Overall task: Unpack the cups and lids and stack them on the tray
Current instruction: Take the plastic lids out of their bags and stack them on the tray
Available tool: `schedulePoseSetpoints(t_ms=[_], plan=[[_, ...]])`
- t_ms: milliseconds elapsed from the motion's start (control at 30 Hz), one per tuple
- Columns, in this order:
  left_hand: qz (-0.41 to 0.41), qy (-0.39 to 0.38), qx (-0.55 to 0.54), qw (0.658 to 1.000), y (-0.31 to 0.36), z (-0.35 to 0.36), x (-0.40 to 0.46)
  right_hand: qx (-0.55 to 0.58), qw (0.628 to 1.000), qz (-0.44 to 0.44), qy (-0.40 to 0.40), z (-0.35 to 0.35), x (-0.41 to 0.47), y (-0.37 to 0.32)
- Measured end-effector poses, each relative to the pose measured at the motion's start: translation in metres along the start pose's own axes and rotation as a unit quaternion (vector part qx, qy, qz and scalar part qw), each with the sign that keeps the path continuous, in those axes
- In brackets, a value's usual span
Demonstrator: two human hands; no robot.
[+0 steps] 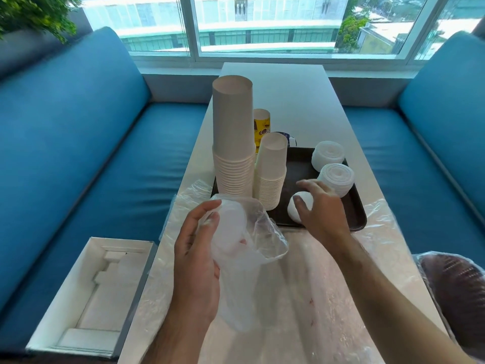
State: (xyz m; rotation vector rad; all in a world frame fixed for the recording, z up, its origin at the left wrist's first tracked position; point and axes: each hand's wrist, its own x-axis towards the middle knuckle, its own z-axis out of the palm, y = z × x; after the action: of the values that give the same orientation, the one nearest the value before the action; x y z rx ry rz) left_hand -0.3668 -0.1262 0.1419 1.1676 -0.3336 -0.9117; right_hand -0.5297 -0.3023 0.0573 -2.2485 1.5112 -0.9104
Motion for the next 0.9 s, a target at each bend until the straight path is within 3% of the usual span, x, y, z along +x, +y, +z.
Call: schedulePoseSetpoints(t_ms=[100, 267, 367, 900], plan=[[0.004, -0.007, 0.016, 1.0, -0.001, 0.001, -0.002, 0.142, 0.989, -0.047, 0.021, -0.026, -0.007, -0.047], [0.001, -0.049, 0.019, 0.999, -0.001, 0.004, -0.006, 0.195, 0.961, -0.177, -0.091, -0.049, -0.03, -0.099], [0.014, -0.062, 0.022, 0.998, 0.0, 0.004, -0.007, 0.18, 0.96, -0.176, -0.123, -0.046, -0.034, -0.104], [-0.021, -0.027, -0.031, 0.999, 0.004, -0.001, -0.004, 0.211, 0.956, -0.199, -0.046, -0.039, -0.047, -0.106]])
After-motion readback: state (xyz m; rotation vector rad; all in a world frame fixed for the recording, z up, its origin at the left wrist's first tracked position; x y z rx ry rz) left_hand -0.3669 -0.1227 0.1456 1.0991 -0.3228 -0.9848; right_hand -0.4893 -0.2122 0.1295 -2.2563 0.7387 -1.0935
